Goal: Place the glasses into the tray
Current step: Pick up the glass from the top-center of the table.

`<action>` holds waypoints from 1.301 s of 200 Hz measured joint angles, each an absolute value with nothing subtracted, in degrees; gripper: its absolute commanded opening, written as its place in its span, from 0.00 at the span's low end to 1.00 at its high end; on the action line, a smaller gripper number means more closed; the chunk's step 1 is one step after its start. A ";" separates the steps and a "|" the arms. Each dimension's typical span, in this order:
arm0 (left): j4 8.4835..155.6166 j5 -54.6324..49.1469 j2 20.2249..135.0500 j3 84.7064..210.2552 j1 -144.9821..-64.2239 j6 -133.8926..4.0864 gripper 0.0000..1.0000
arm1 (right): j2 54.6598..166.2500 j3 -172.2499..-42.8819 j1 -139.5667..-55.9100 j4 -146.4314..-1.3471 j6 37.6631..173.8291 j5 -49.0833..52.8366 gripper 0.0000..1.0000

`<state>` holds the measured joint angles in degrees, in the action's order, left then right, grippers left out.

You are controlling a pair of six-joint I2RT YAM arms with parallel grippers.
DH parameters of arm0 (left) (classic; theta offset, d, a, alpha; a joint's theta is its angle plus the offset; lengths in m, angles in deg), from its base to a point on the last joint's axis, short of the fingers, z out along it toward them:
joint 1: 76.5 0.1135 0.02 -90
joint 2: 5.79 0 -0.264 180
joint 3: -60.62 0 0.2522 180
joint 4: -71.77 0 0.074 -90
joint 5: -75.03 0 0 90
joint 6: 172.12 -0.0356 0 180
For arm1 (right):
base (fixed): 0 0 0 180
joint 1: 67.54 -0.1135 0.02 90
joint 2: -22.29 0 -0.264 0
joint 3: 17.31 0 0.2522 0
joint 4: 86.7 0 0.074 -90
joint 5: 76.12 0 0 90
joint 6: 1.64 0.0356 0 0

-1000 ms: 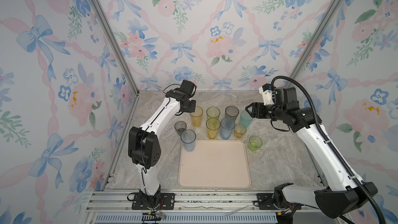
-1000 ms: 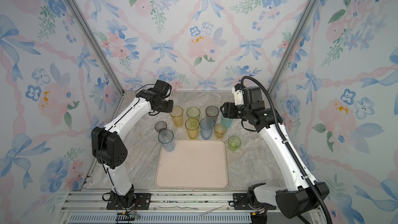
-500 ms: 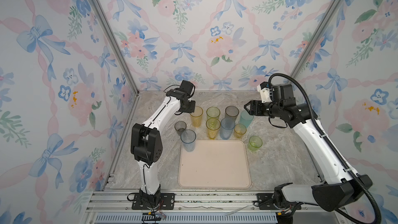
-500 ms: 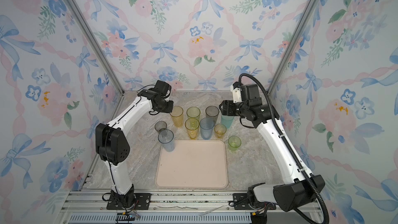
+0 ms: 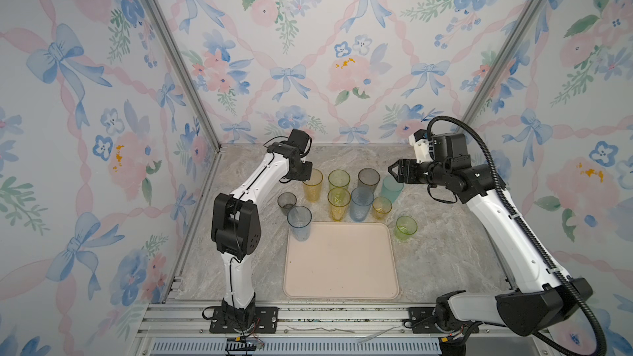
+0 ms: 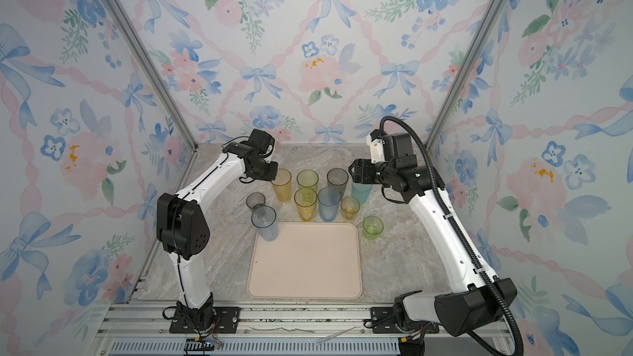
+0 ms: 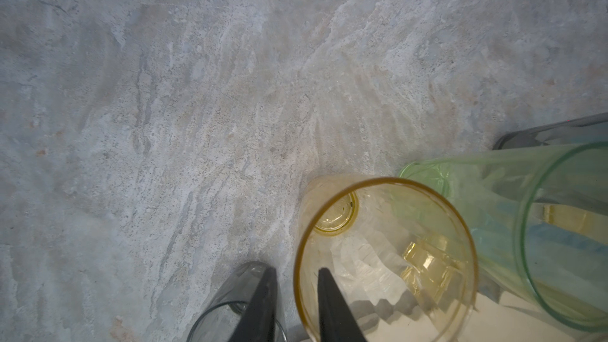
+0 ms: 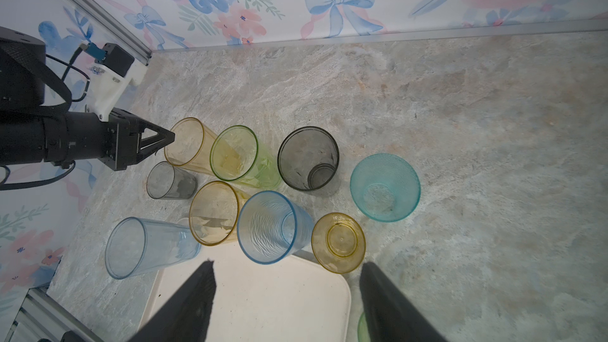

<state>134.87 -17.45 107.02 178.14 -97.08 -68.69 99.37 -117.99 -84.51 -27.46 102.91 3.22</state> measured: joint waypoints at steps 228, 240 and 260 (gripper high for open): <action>138.17 -19.14 111.92 182.73 -97.89 -70.51 0.08 | 98.80 -116.94 -81.38 -27.71 102.73 2.50 0.72; 138.46 -19.18 111.92 182.84 -97.89 -70.64 0.05 | 98.67 -116.74 -81.38 -27.71 102.73 2.50 0.72; 138.87 -19.24 111.92 183.06 -97.89 -70.81 0.00 | 98.52 -116.37 -81.38 -27.92 102.75 2.46 0.72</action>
<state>138.87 -19.24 111.92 183.06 -97.89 -70.81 98.52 -116.37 -81.38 -27.92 102.75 2.46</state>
